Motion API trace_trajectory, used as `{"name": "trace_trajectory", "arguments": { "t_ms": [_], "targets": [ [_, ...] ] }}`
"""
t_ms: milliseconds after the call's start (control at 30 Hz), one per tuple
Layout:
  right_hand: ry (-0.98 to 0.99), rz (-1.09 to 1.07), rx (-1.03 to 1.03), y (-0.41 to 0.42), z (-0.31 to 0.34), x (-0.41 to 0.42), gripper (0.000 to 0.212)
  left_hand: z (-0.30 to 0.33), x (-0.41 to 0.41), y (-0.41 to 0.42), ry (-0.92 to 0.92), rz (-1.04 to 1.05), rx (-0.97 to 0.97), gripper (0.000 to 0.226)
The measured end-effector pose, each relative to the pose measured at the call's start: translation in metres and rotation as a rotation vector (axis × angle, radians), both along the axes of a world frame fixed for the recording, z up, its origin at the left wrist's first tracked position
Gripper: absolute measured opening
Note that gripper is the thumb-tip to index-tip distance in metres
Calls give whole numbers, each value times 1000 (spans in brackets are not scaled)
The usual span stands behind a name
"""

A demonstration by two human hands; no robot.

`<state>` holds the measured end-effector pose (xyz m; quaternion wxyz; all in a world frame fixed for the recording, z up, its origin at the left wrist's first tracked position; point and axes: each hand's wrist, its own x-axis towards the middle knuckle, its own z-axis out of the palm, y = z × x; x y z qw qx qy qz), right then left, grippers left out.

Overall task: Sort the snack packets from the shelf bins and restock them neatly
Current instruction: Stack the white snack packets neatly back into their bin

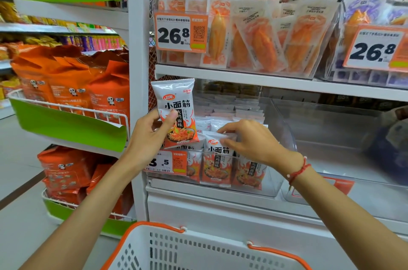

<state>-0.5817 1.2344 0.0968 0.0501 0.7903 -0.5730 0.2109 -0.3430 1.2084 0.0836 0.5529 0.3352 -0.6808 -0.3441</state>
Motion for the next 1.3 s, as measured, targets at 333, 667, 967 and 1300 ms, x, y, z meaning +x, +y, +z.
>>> {"name": "trace_trajectory", "arguments": {
  "t_ms": [333,667,967,1300],
  "targets": [
    [-712,184,-216,17,26,38,23,21,-5,-12,-273,-108,-128,43],
    [-957,60,-325,21,8,20,24,13,-7,-50,-1062,168,-392,48],
    [-933,153,-255,19,6,24,34,7,-9,-61,-930,353,-415,42],
    [-656,188,-107,-12,-9,56,34,33,11,-53,-304,-136,-22,30]
  ]
}}
